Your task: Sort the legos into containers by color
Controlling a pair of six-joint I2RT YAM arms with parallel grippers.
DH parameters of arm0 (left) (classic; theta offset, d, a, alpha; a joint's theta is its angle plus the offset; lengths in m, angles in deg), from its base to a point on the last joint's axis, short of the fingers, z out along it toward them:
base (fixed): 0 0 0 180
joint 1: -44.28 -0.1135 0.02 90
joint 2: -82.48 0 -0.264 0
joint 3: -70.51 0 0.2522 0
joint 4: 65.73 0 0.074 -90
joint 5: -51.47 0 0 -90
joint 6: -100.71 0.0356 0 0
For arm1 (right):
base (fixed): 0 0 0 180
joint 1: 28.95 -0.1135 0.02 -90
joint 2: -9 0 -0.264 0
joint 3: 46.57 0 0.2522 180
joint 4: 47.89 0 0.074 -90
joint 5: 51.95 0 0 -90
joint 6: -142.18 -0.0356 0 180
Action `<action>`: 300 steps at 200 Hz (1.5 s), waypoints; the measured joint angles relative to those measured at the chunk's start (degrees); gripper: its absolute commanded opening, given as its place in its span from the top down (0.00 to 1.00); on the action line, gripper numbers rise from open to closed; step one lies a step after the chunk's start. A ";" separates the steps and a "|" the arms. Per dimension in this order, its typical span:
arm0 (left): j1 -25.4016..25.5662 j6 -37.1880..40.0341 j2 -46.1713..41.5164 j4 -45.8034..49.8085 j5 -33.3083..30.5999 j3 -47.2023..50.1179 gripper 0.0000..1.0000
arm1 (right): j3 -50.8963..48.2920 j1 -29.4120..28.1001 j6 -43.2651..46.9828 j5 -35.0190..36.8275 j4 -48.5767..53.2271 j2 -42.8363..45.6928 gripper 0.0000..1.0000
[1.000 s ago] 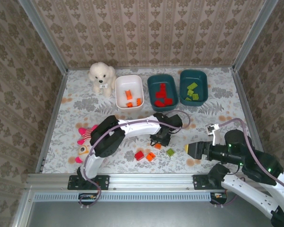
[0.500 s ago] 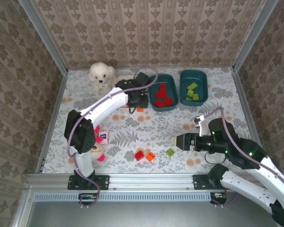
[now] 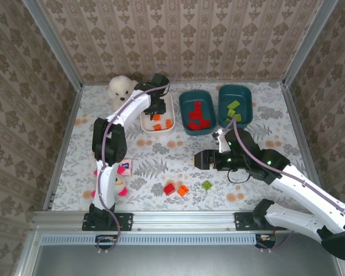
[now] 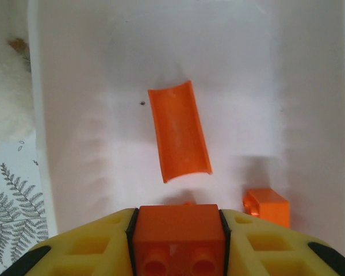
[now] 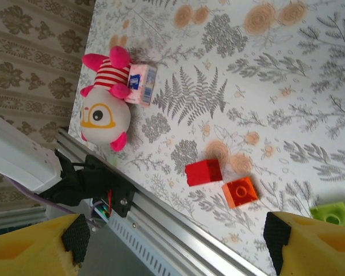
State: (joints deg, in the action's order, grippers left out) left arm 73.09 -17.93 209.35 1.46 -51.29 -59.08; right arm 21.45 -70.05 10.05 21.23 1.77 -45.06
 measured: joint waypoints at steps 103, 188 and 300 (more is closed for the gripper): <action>-0.96 -1.49 3.74 2.69 -4.15 -0.96 0.63 | 2.05 1.40 1.29 -0.50 -2.73 -4.07 0.17; -1.51 -3.32 5.79 2.73 -3.67 -0.96 0.34 | 4.20 3.26 4.39 0.00 3.39 -7.28 0.18; 4.09 -3.23 -16.87 -1.73 3.15 8.92 0.18 | -2.89 3.63 -15.37 6.14 16.09 -19.74 0.30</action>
State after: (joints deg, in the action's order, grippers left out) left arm 77.18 -21.17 192.47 -0.27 -48.14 -50.17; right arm 18.57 -66.42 -5.32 27.38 17.86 -64.80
